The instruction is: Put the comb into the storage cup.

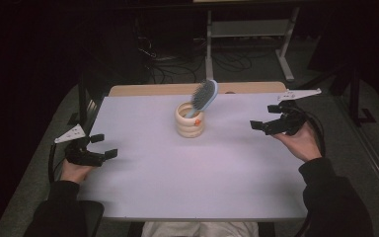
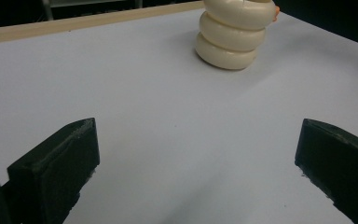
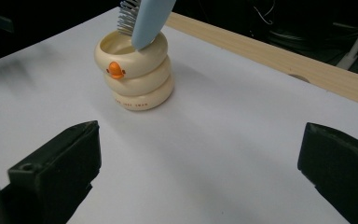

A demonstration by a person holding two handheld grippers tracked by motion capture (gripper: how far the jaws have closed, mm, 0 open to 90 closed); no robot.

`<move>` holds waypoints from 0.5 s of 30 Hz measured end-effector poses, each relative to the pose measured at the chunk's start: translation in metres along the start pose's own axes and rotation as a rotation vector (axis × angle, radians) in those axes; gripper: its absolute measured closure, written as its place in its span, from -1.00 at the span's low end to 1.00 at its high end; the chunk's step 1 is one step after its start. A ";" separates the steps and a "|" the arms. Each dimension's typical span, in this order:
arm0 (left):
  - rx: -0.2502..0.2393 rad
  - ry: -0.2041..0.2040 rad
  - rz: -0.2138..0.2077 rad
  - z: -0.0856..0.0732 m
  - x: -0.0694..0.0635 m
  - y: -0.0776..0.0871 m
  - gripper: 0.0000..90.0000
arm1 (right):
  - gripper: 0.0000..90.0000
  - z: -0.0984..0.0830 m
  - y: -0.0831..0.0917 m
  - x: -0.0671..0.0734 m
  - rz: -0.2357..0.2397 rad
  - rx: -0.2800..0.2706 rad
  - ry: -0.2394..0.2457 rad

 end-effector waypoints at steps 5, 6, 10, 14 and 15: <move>0.005 0.000 0.000 0.000 0.000 0.000 -1.00 | -1.00 -0.006 0.008 -0.001 -0.010 -0.008 0.002; 0.004 0.000 0.001 0.000 0.000 0.000 -1.00 | -1.00 -0.007 0.010 0.000 -0.010 -0.010 0.003; 0.003 0.002 0.002 0.000 0.000 0.000 -1.00 | -1.00 -0.011 0.016 -0.001 -0.012 -0.013 0.006; 0.003 0.002 0.002 0.000 0.000 0.000 -1.00 | -1.00 -0.014 0.023 -0.001 -0.019 -0.021 0.008; 0.004 0.001 0.002 0.000 0.000 0.000 -1.00 | -1.00 -0.015 0.024 -0.002 -0.020 -0.022 0.008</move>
Point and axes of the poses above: each handheld gripper's, and its own axes: y roughly backward along the jaws, z roughly out of its top, x roughly to its left, the point moved 2 cm from there along -y, roughly forward along the jaws, and after that the axes turned 15 degrees about -x, right-handed, at the moved point
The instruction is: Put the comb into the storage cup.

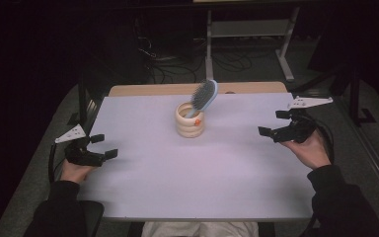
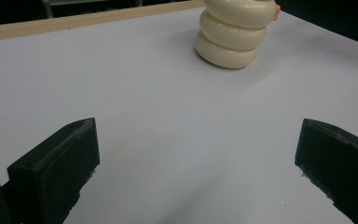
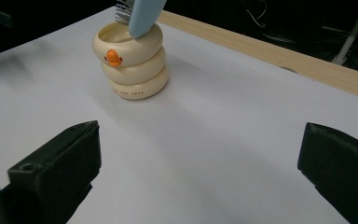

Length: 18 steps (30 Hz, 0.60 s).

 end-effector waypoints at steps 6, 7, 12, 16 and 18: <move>-0.023 -0.011 0.012 0.002 0.000 0.002 -1.00 | -1.00 -0.009 0.007 0.001 -0.005 -0.002 -0.009; -0.022 -0.010 0.011 0.002 0.000 0.002 -1.00 | -1.00 -0.010 0.008 0.001 -0.005 -0.002 -0.010; -0.022 -0.011 0.009 0.002 0.000 0.002 -1.00 | -1.00 -0.021 0.012 0.004 -0.005 -0.001 -0.014; -0.024 -0.009 0.008 0.002 0.000 0.002 -1.00 | -1.00 -0.030 0.015 0.005 -0.020 -0.009 -0.013; -0.028 -0.007 0.008 0.003 0.000 0.002 -1.00 | -1.00 -0.036 0.015 0.006 -0.023 -0.003 -0.014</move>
Point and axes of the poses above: each handheld gripper's, and its own axes: y roughly backward along the jaws, z roughly out of its top, x roughly to its left, the point moved 2 cm from there along -y, roughly forward along the jaws, and after that the axes turned 15 degrees about -x, right-handed, at the moved point
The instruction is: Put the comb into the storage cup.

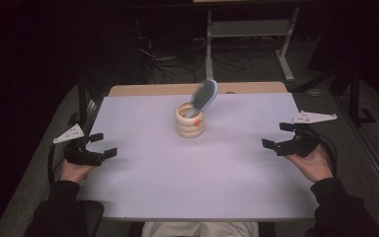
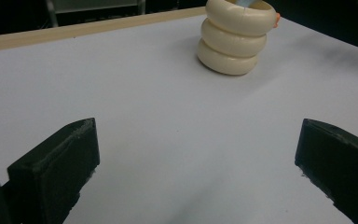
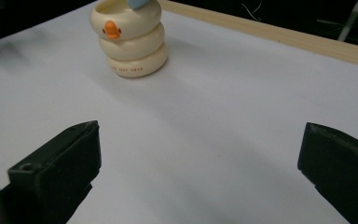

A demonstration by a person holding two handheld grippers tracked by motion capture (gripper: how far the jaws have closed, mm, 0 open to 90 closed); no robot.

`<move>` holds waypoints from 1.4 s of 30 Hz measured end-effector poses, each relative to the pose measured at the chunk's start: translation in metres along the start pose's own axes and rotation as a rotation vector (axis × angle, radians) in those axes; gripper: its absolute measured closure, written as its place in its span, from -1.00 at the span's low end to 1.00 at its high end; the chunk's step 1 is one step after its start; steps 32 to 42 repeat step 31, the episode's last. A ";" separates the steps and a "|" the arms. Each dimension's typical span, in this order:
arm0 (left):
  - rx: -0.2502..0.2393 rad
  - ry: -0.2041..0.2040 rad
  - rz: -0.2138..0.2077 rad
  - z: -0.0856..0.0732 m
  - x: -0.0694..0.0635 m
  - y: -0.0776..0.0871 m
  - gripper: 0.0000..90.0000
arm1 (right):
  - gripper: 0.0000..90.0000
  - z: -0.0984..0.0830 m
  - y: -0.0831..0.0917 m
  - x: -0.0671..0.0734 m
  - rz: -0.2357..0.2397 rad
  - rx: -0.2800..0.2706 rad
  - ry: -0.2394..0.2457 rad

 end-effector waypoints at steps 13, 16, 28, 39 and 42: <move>0.009 0.003 -0.009 -0.001 -0.001 -0.002 -1.00 | -1.00 -0.025 0.014 0.005 -0.012 0.009 -0.006; 0.016 0.001 -0.012 -0.002 -0.002 -0.003 -1.00 | -1.00 -0.033 0.017 0.005 -0.018 0.027 -0.010; 0.024 0.004 -0.015 -0.003 -0.002 -0.004 -1.00 | -1.00 -0.059 0.035 0.006 -0.034 0.045 -0.026; 0.021 0.003 -0.017 -0.002 -0.003 -0.005 -1.00 | -1.00 -0.063 0.040 0.007 -0.038 0.037 -0.033; 0.021 0.003 -0.017 -0.002 -0.003 -0.005 -1.00 | -1.00 -0.063 0.040 0.007 -0.038 0.037 -0.033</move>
Point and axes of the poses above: each handheld gripper's, and its own axes: y roughly backward along the jaws, z roughly out of its top, x roughly to its left, the point moved 2 cm from there along -y, roughly forward along the jaws, and after that the axes turned 15 degrees about -x, right-handed, at the moved point
